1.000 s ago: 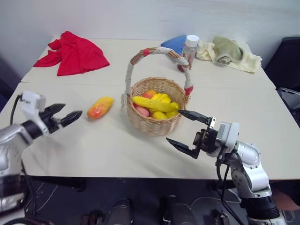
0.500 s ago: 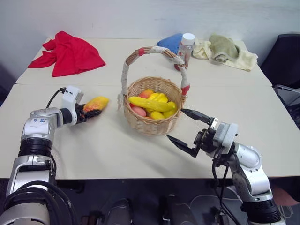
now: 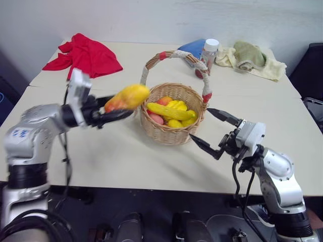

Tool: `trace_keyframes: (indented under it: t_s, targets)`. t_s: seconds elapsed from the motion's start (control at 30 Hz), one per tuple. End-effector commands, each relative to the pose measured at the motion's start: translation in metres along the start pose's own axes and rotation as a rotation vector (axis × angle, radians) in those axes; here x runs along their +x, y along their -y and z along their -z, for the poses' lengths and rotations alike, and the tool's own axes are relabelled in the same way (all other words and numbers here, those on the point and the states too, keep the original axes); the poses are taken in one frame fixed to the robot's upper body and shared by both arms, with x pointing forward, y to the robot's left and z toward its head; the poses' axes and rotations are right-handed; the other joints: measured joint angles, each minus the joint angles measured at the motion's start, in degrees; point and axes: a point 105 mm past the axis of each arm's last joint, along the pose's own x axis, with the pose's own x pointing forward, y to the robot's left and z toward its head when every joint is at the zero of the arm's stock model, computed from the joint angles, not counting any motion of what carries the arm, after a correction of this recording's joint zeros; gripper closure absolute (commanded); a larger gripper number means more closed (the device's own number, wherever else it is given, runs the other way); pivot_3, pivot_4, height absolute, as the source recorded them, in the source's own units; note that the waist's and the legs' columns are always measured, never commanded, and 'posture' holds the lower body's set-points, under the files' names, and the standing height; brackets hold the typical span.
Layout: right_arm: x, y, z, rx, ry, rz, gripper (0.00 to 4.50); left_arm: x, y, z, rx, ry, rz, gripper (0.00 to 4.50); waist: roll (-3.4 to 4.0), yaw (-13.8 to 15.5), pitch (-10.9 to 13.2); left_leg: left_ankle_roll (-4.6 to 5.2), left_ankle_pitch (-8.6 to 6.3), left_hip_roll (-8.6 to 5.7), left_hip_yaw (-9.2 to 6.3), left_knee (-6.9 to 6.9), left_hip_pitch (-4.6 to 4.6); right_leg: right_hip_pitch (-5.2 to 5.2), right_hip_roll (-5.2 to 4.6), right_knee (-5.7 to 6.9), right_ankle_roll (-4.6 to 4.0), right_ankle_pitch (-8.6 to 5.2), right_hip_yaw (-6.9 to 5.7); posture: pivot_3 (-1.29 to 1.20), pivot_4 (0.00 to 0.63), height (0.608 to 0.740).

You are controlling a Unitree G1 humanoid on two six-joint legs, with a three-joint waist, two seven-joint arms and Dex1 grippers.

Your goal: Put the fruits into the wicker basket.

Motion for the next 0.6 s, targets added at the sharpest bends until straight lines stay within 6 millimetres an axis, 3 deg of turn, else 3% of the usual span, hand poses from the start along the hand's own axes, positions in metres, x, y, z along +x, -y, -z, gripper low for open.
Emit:
trace_keyframes:
  t_s: [0.03,0.13,0.23,0.37,0.47,0.6]
  targets:
    - [-0.001,0.012,-0.005,-0.009,0.005,0.036,0.00,0.023,-0.003,0.006,-0.018,-0.025,-0.036,2.03,0.01,-0.44,0.00,-0.02,0.01,0.02,0.05,0.01,0.00,-0.02,0.02,0.00,0.00,0.00,0.01,0.00,0.150,0.740]
    - [0.003,0.024,-0.006,0.014,0.004,0.083,0.00,0.037,0.000,0.012,-0.019,-0.032,-0.023,1.00,0.02,-1.43,0.01,-0.07,0.00,0.08,0.26,0.01,0.00,-0.15,0.08,0.00,0.00,0.00,0.10,0.00,0.150,0.740]
    - [0.005,0.038,-0.001,0.091,-0.036,0.141,0.00,0.038,0.005,0.018,0.032,-0.053,-0.001,0.12,0.03,-1.93,0.02,-0.13,0.03,0.11,0.27,0.01,-0.05,-0.24,0.13,0.03,-0.01,-0.01,0.12,0.00,0.150,0.740]
    - [0.014,0.046,-0.006,0.237,-0.015,0.070,0.00,0.015,0.006,0.002,0.140,0.028,-0.010,0.03,0.07,-1.99,0.04,-0.15,0.04,0.19,0.29,0.02,-0.01,-0.24,0.13,0.06,-0.04,-0.03,0.18,0.00,0.150,0.740]
    - [0.019,0.052,-0.007,0.295,-0.016,-0.026,0.00,-0.022,0.017,-0.005,0.171,0.041,0.036,0.03,0.11,-2.20,0.07,-0.13,0.03,0.20,0.31,-0.03,-0.03,-0.26,0.12,0.05,-0.06,-0.04,0.21,0.00,0.150,0.740]
    - [0.029,0.066,0.009,0.311,-0.068,-0.120,0.00,-0.073,0.017,-0.007,0.194,-0.001,-0.025,0.03,0.16,-1.96,0.09,-0.11,-0.02,0.22,0.33,-0.04,-0.01,-0.28,0.09,0.02,-0.11,-0.07,0.19,0.00,0.150,0.740]
